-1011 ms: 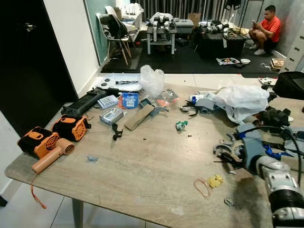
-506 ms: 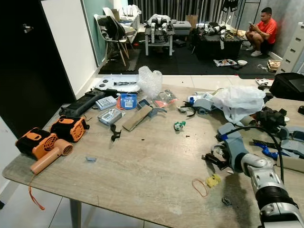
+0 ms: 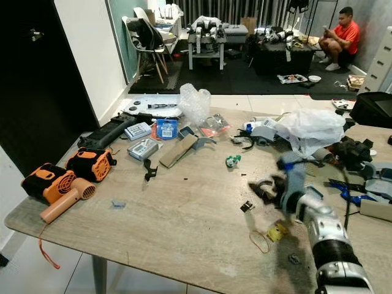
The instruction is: Picking trash to rubbish bin
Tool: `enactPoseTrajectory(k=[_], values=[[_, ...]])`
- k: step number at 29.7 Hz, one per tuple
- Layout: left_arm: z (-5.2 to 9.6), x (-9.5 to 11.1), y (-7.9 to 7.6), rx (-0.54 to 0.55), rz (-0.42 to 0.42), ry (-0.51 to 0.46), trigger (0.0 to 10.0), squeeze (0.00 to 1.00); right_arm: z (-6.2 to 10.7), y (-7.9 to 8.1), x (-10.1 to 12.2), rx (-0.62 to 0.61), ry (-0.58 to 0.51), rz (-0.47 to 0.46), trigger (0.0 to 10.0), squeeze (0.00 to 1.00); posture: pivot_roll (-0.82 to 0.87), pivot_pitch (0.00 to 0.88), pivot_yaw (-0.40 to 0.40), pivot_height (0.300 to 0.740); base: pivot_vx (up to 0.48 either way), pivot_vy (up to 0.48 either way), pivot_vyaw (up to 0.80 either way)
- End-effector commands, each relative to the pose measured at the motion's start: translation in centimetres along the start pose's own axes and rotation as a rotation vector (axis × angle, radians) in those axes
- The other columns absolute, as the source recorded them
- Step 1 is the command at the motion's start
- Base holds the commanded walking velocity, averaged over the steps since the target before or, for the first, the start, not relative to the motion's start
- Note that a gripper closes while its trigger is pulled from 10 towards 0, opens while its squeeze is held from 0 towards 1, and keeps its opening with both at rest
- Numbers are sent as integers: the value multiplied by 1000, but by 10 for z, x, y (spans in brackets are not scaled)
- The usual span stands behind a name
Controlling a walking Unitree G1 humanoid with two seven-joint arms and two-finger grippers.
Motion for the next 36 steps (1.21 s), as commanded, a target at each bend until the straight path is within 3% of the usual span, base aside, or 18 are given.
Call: enactPoseTrajectory(k=[1, 3, 5, 7, 8, 9, 11, 20, 26, 27, 28, 29, 30, 36], values=[[3, -15, 4, 12, 11, 50, 10000, 0, 5, -11, 2, -77, -24, -4, 10000, 0, -158, 147, 34, 740, 0, 0, 0], [3, -16, 5, 12, 8, 53, 10000, 0, 14, -32, 3, -203, -8, 55, 10000, 0, -157, 151, 36, 740, 0, 0, 0], [4, -16, 5, 12, 7, 54, 10000, 0, 17, -37, 2, -232, 15, 93, 10000, 0, -156, 152, 36, 740, 0, 0, 0], [4, -16, 5, 13, 7, 55, 10000, 0, 23, -45, -5, -269, 100, 176, 10000, 0, -156, 153, 36, 740, 0, 0, 0], [4, -16, 6, 14, 6, 55, 10000, 0, 29, -52, -14, -296, 195, 237, 10000, 0, -156, 153, 36, 740, 0, 0, 0], [4, -16, 6, 14, 6, 55, 10000, 0, 29, -52, -14, -296, 195, 237, 10000, 0, -156, 153, 36, 740, 0, 0, 0], [4, -17, 6, 15, 6, 56, 10000, 0, 37, -56, -26, -288, 300, 251, 10000, 0, -156, 155, 36, 740, 0, 0, 0], [4, -15, 7, 14, -5, 60, 10000, 0, 47, -63, -38, -320, 437, 164, 10000, 0, -166, 151, 38, 740, 0, 0, 0], [4, -13, 6, 12, -11, 57, 10000, 0, 51, -59, -51, -303, 501, 91, 10000, 0, -168, 146, 41, 740, 0, 0, 0], [3, -12, 5, 11, -12, 56, 10000, 0, 52, -51, -59, -249, 537, 41, 4588, 0, -169, 144, 41, 740, 0, 0, 0], [3, -12, 5, 10, -13, 56, 10000, 0, 52, -45, -63, -213, 550, 21, 1294, 0, -170, 143, 42, 740, 0, 0, 0], [3, -12, 5, 10, -13, 56, 10000, 0, 52, -45, -63, -213, 550, 21, 1294, 0, -170, 143, 42, 740, 0, 0, 0], [3, -12, 5, 10, -14, 57, 10000, 0, 52, -40, -65, -180, 557, 3, 0, 0, -170, 144, 43, 740, 0, 0, 0], [3, -13, 5, 10, -14, 59, 10000, 0, 53, -22, -74, -58, 594, -36, 0, 0, -172, 146, 43, 740, 0, 0, 0]])
Point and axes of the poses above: a point about 5 cm out from each wrist's last joint towards the gripper, its own z axis pointing back from the gripper into the wrist, its own x axis along the axis of the wrist's last joint, y = z × x, the point moved 1 cm from there along -z, pointing out of the wrist towards the gripper, and after that the axes turned 9 degrees about z, right-handed, at the moved point
